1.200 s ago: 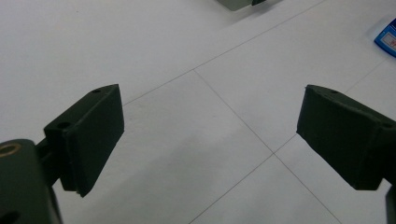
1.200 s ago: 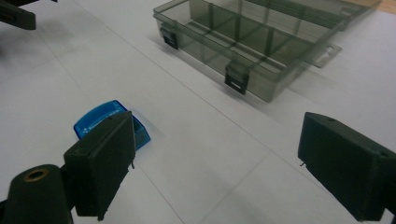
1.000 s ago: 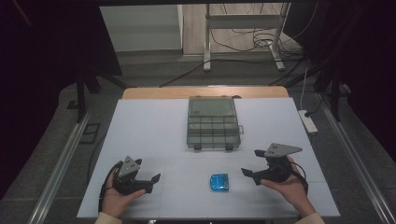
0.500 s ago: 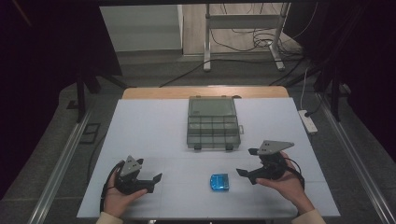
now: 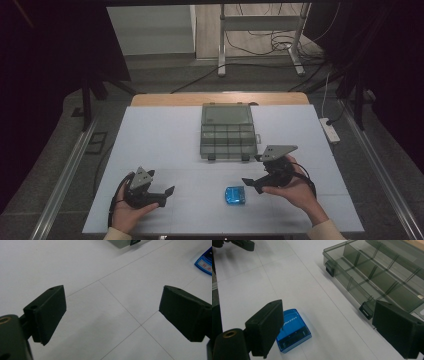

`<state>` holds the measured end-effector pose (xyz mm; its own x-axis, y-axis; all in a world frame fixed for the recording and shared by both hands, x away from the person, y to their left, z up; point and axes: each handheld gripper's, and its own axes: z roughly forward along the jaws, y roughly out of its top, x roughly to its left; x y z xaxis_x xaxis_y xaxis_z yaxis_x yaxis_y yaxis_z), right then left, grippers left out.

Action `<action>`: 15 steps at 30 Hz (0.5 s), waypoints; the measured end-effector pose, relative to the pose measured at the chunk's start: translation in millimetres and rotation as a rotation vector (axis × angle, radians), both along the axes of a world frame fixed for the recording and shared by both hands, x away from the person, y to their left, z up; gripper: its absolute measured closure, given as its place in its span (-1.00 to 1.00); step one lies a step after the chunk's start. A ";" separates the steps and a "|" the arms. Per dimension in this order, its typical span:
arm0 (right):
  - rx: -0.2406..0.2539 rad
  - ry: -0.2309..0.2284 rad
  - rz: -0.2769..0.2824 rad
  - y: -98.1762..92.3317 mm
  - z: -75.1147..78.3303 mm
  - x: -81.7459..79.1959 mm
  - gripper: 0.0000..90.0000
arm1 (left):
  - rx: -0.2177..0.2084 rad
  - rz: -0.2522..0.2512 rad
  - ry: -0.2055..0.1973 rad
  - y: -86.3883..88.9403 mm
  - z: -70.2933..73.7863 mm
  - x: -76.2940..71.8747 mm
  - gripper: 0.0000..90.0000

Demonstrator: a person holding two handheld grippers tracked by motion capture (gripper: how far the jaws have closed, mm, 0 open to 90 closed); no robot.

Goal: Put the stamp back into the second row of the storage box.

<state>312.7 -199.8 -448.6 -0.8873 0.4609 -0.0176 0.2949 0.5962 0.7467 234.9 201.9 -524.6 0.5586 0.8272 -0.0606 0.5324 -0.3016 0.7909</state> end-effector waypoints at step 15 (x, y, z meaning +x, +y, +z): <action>-0.065 0.025 0.051 16.8 -6.0 1.6 -0.74 | 0.008 -0.007 -0.001 -2.6 -0.1 0.2 -0.82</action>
